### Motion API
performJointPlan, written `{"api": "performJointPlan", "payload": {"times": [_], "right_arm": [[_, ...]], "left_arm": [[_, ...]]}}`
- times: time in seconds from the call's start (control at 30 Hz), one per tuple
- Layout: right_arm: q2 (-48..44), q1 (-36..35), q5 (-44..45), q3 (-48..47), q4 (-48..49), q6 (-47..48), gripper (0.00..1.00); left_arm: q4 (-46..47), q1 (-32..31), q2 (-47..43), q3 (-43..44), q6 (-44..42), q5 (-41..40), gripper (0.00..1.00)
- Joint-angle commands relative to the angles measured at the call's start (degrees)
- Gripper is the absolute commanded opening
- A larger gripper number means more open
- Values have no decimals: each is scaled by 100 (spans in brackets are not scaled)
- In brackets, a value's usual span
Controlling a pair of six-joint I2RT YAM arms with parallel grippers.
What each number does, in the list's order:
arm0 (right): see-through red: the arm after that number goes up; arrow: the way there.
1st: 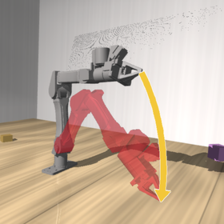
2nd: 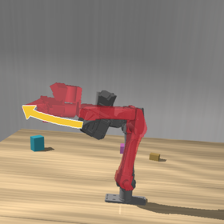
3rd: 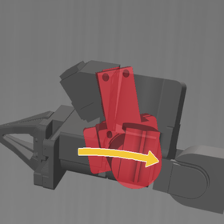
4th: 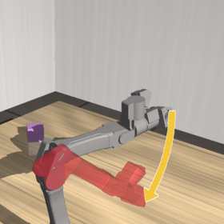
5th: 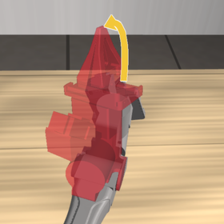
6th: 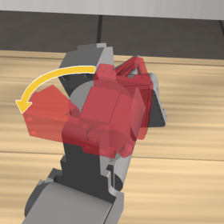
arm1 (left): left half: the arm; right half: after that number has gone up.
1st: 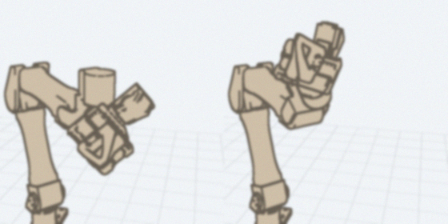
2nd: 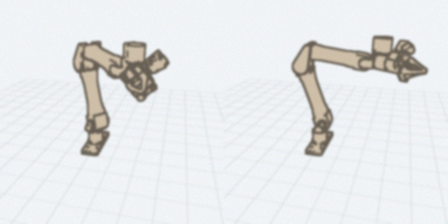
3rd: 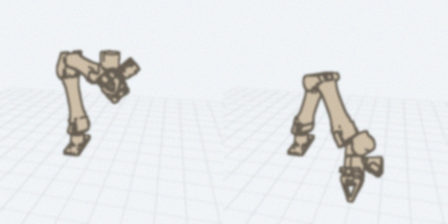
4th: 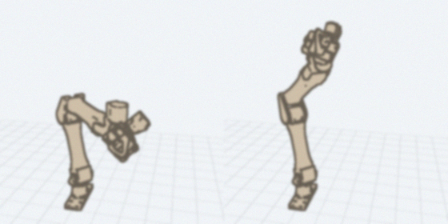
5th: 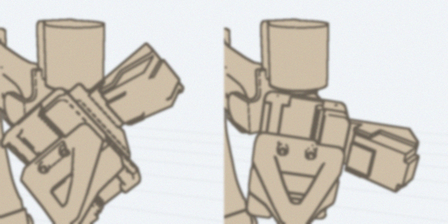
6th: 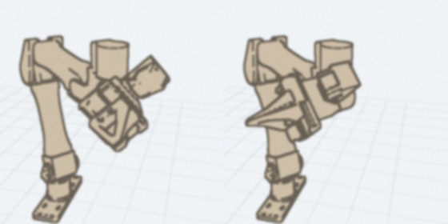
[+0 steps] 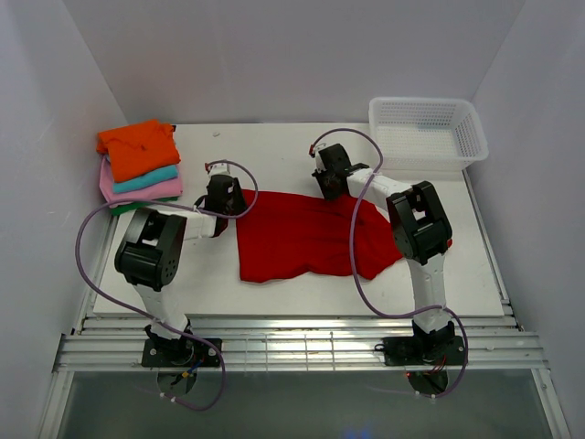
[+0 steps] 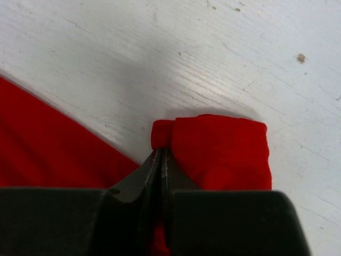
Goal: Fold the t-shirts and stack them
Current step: Flatten the tshirt out
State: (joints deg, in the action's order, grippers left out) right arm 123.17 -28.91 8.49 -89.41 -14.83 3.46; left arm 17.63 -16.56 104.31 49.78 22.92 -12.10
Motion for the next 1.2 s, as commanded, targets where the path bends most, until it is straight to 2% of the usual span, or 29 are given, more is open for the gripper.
{"api": "performJointPlan", "payload": {"times": [0.0, 0.17, 0.33, 0.43, 0.67, 0.9, 1.17], "right_arm": [[-162, 8, -102, 55, -55, 49, 8], [-171, 8, -102, 55, -55, 75, 8], [-197, -1, -49, 99, -81, 75, 8], [-259, -1, 21, 143, -73, 58, 8], [-768, 34, 889, 248, -169, 22, 8], [-1953, 394, 1453, 2, -617, 40, 8], [-3044, 561, 1875, 90, -960, 128, 8]], "left_arm": [[92, 56, 71, 269, -68, -126, 57], [100, 56, 309, 418, -77, -82, 52], [101, 56, 441, 471, -77, -73, 17], [101, 56, 441, 463, -86, -135, 0], [-5, 56, -173, 410, -103, -301, 0], [-838, 65, -1507, 831, -103, -522, 0], [-1631, 65, -2450, 1210, -51, -249, 0]]}}
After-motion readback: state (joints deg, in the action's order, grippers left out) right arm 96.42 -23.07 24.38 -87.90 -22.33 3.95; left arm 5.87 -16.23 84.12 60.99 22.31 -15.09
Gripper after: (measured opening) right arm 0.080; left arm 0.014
